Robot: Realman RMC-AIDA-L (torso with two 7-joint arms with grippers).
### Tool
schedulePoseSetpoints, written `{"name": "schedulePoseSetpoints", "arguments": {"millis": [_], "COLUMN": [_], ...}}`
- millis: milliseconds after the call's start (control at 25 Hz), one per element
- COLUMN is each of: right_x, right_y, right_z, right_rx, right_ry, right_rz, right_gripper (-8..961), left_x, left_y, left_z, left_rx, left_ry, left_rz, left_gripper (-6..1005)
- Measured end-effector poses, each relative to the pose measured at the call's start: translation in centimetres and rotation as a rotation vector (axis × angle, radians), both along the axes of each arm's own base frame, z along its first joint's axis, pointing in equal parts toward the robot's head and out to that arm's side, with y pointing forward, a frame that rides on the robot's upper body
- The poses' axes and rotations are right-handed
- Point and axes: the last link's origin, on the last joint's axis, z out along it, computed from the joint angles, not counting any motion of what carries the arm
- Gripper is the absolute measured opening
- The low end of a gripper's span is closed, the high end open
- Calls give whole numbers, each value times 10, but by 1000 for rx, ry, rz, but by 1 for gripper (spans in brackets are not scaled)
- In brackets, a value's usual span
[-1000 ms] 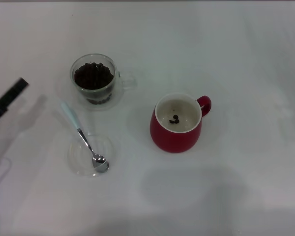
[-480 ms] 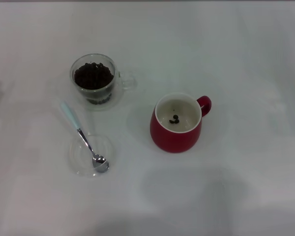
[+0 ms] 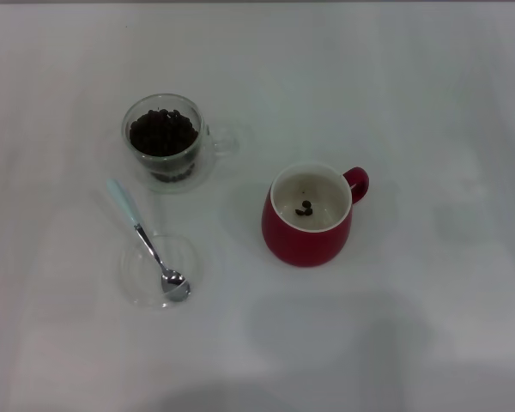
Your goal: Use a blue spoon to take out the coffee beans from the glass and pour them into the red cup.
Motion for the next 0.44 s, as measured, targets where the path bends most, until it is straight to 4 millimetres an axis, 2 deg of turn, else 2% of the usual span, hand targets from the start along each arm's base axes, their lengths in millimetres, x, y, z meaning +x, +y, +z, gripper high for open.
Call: {"name": "schedulePoseSetpoints", "arguments": {"millis": [440], "right_x": [-1], "right_y": [-9], "right_z": [-12], "right_rx": [-11], "right_ry": [5], "right_rz": [-15], "right_gripper": [871], "left_x": [4], "left_y": [-6], "left_z": [-6], "left_rx": [28], "left_ry": [-45], "left_rz": [-3], "left_gripper": [798]}}
